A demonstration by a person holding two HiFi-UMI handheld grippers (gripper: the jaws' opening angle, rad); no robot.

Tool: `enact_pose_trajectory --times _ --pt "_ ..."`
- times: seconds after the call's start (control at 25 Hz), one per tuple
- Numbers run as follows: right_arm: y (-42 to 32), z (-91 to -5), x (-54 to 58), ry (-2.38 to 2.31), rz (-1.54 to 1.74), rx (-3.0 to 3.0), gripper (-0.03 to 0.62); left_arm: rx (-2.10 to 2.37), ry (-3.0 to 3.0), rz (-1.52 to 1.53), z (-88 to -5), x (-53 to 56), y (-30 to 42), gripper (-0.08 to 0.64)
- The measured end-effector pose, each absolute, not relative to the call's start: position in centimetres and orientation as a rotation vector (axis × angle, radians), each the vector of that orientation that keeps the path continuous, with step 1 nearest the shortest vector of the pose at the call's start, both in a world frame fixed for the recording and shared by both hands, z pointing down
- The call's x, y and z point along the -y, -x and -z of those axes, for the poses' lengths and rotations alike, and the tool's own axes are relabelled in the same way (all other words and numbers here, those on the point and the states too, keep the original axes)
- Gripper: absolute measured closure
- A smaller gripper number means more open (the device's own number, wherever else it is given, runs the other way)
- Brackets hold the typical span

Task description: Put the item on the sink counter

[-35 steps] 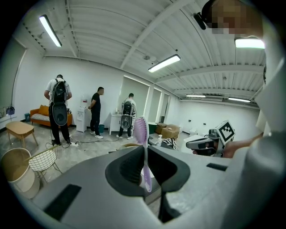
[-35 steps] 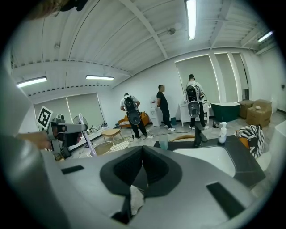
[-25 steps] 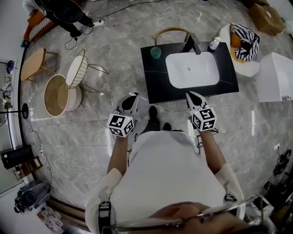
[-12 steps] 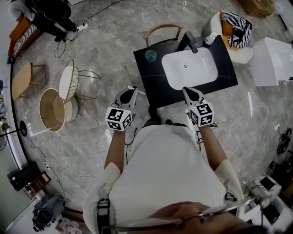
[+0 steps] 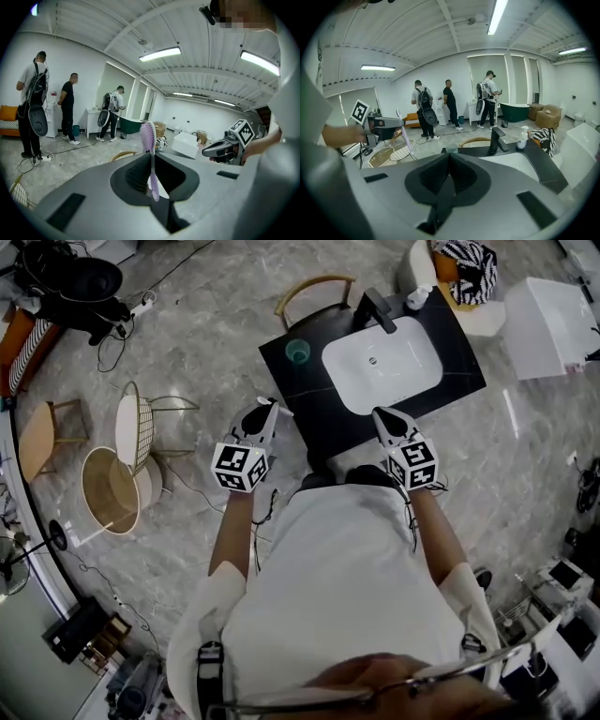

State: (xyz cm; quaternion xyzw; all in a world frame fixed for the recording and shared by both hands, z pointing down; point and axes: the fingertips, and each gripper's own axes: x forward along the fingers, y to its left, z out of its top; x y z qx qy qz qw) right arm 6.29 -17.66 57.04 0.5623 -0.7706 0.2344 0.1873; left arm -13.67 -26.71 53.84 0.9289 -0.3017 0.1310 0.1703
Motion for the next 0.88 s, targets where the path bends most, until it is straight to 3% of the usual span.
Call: enact_pose_trajectory --times 0.88 --pt "-10.0 -60.2 23.6 -1.482 -0.762 2.196 0.586 0.997 -2.622 -0.469 -56.0 35.7 8.0 0.532"
